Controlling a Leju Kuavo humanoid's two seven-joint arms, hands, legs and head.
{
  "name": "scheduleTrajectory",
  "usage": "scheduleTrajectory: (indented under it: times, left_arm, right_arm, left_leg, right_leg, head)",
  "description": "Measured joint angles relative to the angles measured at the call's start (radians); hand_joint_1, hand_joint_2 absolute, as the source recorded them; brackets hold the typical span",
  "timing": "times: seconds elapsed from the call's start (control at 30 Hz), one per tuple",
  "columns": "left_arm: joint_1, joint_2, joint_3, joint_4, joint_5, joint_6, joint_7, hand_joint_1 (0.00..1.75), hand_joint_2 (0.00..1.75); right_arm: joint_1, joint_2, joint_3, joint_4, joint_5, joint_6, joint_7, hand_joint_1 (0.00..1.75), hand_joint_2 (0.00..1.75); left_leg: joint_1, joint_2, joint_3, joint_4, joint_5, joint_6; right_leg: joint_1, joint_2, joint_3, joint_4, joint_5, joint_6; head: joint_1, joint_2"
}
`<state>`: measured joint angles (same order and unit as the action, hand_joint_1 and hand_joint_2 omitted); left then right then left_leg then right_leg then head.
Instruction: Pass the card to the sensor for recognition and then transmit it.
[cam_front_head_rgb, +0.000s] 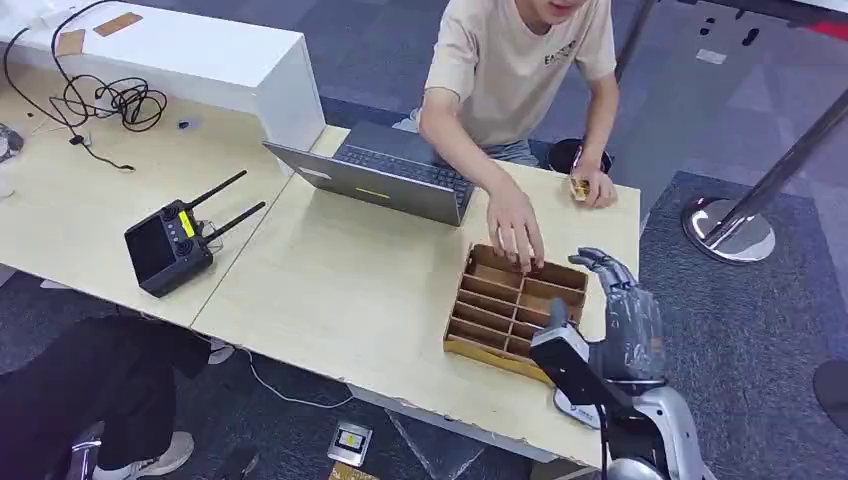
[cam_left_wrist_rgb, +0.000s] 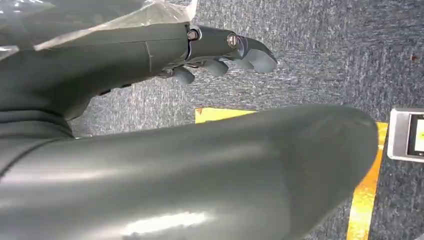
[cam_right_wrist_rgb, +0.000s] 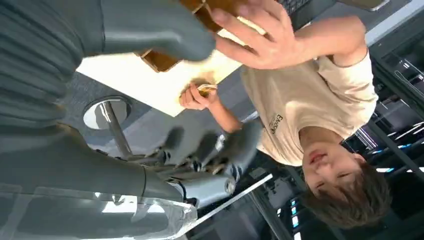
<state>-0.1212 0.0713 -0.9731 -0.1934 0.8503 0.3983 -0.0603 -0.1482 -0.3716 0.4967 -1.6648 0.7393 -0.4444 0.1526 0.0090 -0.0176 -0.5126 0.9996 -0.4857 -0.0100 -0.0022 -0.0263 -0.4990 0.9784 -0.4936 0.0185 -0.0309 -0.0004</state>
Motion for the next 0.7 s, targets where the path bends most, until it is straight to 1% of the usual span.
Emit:
scheduleTrajectory:
  times: [0.33, 0.37, 0.4, 0.43, 0.47, 0.53, 0.57, 0.63, 0.67, 0.7]
  left_arm:
    - [0.0, -0.002, 0.0, 0.0, 0.0, 0.0, -0.003, 0.0, 0.0]
    - [0.0, -0.002, 0.0, 0.0, 0.0, 0.0, -0.003, 0.0, 0.0]
    - [0.0, -0.002, 0.0, 0.0, 0.001, 0.0, -0.003, 0.0, 0.0]
    - [0.0, -0.002, 0.0, 0.0, 0.001, 0.0, -0.003, 0.0, 0.0]
    - [0.0, -0.002, 0.0, 0.0, 0.001, 0.0, -0.003, 0.0, 0.0]
    - [0.0, -0.002, 0.0, 0.0, 0.001, 0.0, -0.003, 0.0, 0.0]
    - [0.0, -0.002, 0.0, 0.0, 0.001, 0.0, -0.003, 0.0, 0.0]
    - [0.0, -0.002, 0.0, 0.0, 0.001, 0.0, -0.003, 0.0, 0.0]
    - [0.0, -0.002, 0.0, 0.0, 0.001, 0.0, -0.003, 0.0, 0.0]
    - [0.0, -0.003, 0.0, 0.0, 0.001, 0.0, -0.003, 0.0, 0.0]
  right_arm:
    - [-0.004, -0.002, 0.006, 0.01, 0.0, 0.005, 0.0, 1.75, 1.75]
    - [-0.004, -0.001, 0.008, 0.012, -0.001, 0.004, 0.0, 1.62, 1.75]
    - [-0.003, -0.001, 0.009, 0.014, -0.001, 0.003, 0.0, 0.66, 1.75]
    - [-0.003, -0.001, 0.011, 0.016, -0.001, 0.002, -0.002, 0.68, 1.75]
    - [-0.003, -0.001, 0.014, 0.017, -0.001, 0.0, -0.004, 0.66, 1.75]
    - [-0.003, -0.001, 0.018, 0.018, -0.001, -0.002, -0.006, 0.26, 1.75]
    - [-0.003, -0.001, 0.019, 0.02, -0.002, -0.002, -0.007, 0.1, 1.75]
    - [-0.003, -0.001, 0.021, 0.023, -0.002, -0.003, -0.008, 0.07, 1.75]
    - [-0.004, -0.001, 0.022, 0.024, -0.003, -0.003, -0.008, 0.0, 1.75]
    - [-0.004, -0.001, 0.023, 0.025, -0.003, -0.003, -0.009, 0.0, 1.75]
  left_leg:
    - [0.0, 0.0, 0.0, 0.0, 0.0, 0.0]
    - [0.0, 0.0, 0.0, 0.0, 0.0, 0.0]
    - [0.0, 0.0, 0.0, 0.0, 0.0, 0.0]
    - [0.0, 0.0, 0.0, 0.0, 0.0, 0.0]
    - [0.0, 0.0, 0.0, 0.0, 0.0, 0.0]
    - [0.0, 0.0, 0.0, 0.0, 0.0, 0.0]
    - [0.0, 0.0, 0.0, 0.0, 0.0, 0.0]
    - [0.0, 0.0, 0.0, 0.0, 0.0, 0.0]
    - [0.0, 0.0, 0.0, 0.0, 0.0, 0.0]
    - [0.0, 0.0, 0.0, 0.0, 0.0, 0.0]
  right_leg:
    - [0.0, 0.0, 0.0, 0.0, 0.0, 0.0]
    - [0.0, 0.0, 0.0, 0.0, 0.0, 0.0]
    - [0.0, 0.0, 0.0, 0.0, 0.0, 0.0]
    - [0.0, 0.0, 0.0, 0.0, 0.0, 0.0]
    - [0.0, 0.0, 0.0, 0.0, 0.0, 0.0]
    - [0.0, 0.0, 0.0, 0.0, 0.0, 0.0]
    - [0.0, 0.0, 0.0, 0.0, 0.0, 0.0]
    - [0.0, 0.0, 0.0, 0.0, 0.0, 0.0]
    - [0.0, 0.0, 0.0, 0.0, 0.0, 0.0]
    - [0.0, 0.0, 0.0, 0.0, 0.0, 0.0]
  head:
    - [0.0, 0.0]
    - [0.0, 0.0]
    - [0.0, 0.0]
    - [0.0, 0.0]
    - [0.0, 0.0]
    - [0.0, 0.0]
    - [0.0, 0.0]
    - [0.0, 0.0]
    - [0.0, 0.0]
    - [0.0, 0.0]
